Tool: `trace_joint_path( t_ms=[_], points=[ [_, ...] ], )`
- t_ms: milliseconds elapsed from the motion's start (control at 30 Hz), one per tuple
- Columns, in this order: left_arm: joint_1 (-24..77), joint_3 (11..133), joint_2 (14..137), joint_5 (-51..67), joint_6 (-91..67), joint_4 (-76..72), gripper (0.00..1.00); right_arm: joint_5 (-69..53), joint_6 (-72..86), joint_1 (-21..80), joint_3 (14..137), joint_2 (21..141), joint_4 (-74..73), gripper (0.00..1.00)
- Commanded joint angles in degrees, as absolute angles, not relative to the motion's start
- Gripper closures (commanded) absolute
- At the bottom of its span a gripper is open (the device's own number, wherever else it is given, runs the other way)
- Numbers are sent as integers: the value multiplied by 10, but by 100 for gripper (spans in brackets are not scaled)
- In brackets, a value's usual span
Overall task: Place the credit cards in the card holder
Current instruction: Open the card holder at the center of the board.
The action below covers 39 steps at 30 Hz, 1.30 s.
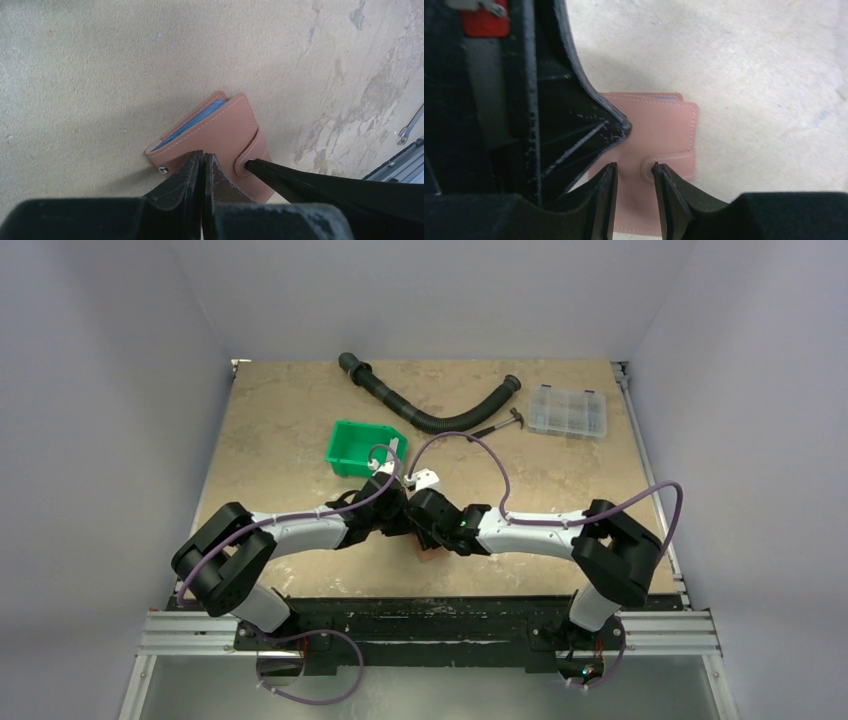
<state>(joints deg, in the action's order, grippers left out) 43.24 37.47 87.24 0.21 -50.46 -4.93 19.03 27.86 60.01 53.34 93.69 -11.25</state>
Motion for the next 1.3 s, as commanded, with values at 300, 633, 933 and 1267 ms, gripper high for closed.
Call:
trace_joint_path(
  t_ms=[300,633,933,1267],
  points=[
    [431,358,879,-47,-514,-1,100,331,330,616,560,964,-183,63],
    [431,358,876,-52,-510,26,100,350,328,615,560,943,-134,81],
    [431,360,876,-60,-501,32,100,350,351,595,551,919,-136,99],
    [430,412,878,-5,-433,38,100,92,325,506,471,834,-24,97]
  ],
)
